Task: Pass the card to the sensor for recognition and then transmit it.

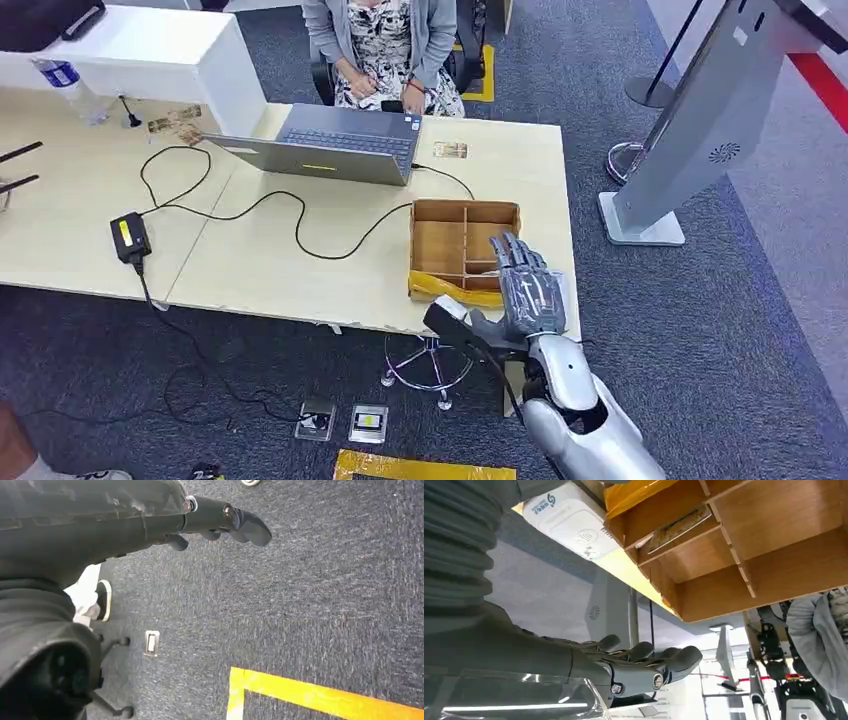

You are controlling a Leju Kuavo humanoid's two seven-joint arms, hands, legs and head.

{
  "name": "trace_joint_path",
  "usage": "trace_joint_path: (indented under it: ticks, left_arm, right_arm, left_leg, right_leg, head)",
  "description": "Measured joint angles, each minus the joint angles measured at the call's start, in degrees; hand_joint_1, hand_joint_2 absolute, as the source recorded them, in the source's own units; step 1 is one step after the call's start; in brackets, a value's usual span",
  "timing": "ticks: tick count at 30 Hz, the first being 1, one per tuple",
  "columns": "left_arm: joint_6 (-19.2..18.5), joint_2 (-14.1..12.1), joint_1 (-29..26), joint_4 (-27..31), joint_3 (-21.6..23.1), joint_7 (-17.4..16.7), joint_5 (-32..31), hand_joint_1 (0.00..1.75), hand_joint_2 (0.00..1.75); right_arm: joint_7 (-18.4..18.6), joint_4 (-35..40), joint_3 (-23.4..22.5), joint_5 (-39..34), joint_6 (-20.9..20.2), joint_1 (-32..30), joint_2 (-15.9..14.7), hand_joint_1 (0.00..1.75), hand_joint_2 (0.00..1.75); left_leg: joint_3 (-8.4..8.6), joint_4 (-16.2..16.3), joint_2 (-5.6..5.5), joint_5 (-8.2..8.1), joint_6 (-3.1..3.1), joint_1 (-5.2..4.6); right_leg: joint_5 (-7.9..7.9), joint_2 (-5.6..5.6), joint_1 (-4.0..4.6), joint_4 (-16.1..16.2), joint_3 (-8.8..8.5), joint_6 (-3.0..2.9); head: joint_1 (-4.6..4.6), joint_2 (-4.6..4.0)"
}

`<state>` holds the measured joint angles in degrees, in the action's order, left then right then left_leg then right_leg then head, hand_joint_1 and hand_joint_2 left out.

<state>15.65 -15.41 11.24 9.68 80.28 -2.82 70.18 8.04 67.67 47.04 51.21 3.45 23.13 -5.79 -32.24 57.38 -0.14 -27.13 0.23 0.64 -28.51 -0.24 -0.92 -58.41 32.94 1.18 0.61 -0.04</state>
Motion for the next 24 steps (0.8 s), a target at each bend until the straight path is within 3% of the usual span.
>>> trace_joint_path:
  ticks: [11, 24]
  left_arm:
    - [-0.89, -0.96, -0.03, -0.02, -0.59, -0.09, 0.39, 0.00, 0.00]
    - [-1.31, -1.62, -0.25, -0.02, -1.09, -0.79, 0.00, 0.00, 0.00]
  right_arm:
    - [-3.50, -11.56, -1.09, 0.09, 2.32, 3.88, 3.49, 0.00, 1.75]
    - [-3.91, -19.38, -1.49, -0.24, 3.87, 6.54, 6.75, 0.00, 1.75]
  left_leg:
    - [-0.01, 0.00, 0.00, 0.00, 0.00, 0.01]
    - [-0.01, 0.00, 0.00, 0.00, 0.00, 0.01]
  right_leg:
    - [0.00, 0.01, 0.01, -0.01, 0.01, 0.00]
    - [0.00, -0.01, 0.01, -0.01, 0.01, 0.00]
  head:
    - [0.04, 0.00]
    - [0.04, 0.00]
